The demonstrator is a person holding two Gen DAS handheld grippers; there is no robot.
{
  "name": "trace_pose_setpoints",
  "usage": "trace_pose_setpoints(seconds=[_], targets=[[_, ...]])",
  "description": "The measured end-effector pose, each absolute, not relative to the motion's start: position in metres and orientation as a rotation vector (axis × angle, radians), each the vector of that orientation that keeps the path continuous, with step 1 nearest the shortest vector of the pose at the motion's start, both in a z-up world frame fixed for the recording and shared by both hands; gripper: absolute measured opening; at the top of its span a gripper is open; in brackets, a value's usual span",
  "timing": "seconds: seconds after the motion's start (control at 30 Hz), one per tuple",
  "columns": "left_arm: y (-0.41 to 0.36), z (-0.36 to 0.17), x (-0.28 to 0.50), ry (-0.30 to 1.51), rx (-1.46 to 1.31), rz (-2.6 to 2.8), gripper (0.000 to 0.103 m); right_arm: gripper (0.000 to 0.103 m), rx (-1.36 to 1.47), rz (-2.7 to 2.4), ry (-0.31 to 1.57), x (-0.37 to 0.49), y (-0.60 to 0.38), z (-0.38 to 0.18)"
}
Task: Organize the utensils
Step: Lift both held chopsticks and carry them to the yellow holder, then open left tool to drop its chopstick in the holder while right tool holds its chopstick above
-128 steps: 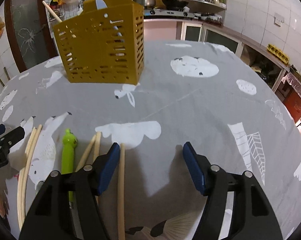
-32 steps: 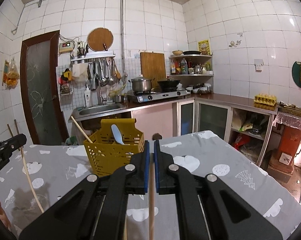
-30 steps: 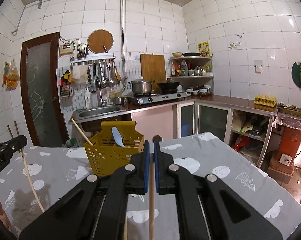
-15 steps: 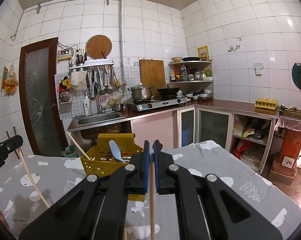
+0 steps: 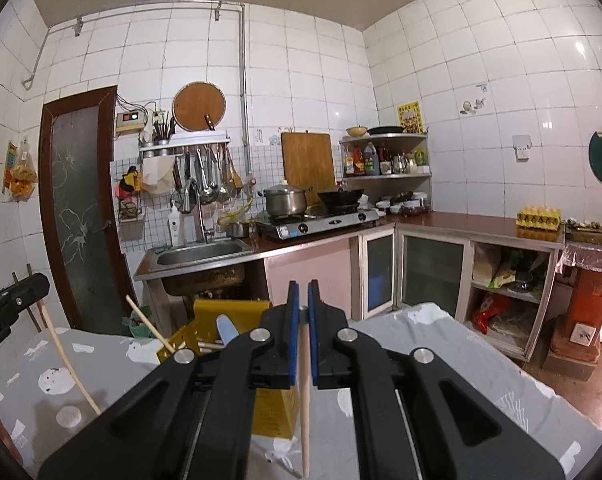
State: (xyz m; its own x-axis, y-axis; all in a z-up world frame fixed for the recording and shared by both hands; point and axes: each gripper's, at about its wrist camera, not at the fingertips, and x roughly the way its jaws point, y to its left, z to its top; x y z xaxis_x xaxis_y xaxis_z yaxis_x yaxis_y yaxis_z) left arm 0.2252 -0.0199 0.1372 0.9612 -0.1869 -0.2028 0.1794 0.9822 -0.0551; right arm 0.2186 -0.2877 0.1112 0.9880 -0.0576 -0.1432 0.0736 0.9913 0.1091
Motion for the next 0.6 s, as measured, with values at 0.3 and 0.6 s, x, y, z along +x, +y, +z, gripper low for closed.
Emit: trace_pose_setpoints(seconds=[0.3, 0.6], targets=[[-0.033, 0.186, 0.238, 0.131, -0.049, -0.222, 0.003, 0.005, 0.101, -0.048, 0.062, 0.23, -0.283, 0.165], [-0.052, 0.231, 0.27, 0.037, -0.057, -0.218, 0.003, 0.005, 0.092, -0.046, -0.007, 0.253, -0.271, 0.212]])
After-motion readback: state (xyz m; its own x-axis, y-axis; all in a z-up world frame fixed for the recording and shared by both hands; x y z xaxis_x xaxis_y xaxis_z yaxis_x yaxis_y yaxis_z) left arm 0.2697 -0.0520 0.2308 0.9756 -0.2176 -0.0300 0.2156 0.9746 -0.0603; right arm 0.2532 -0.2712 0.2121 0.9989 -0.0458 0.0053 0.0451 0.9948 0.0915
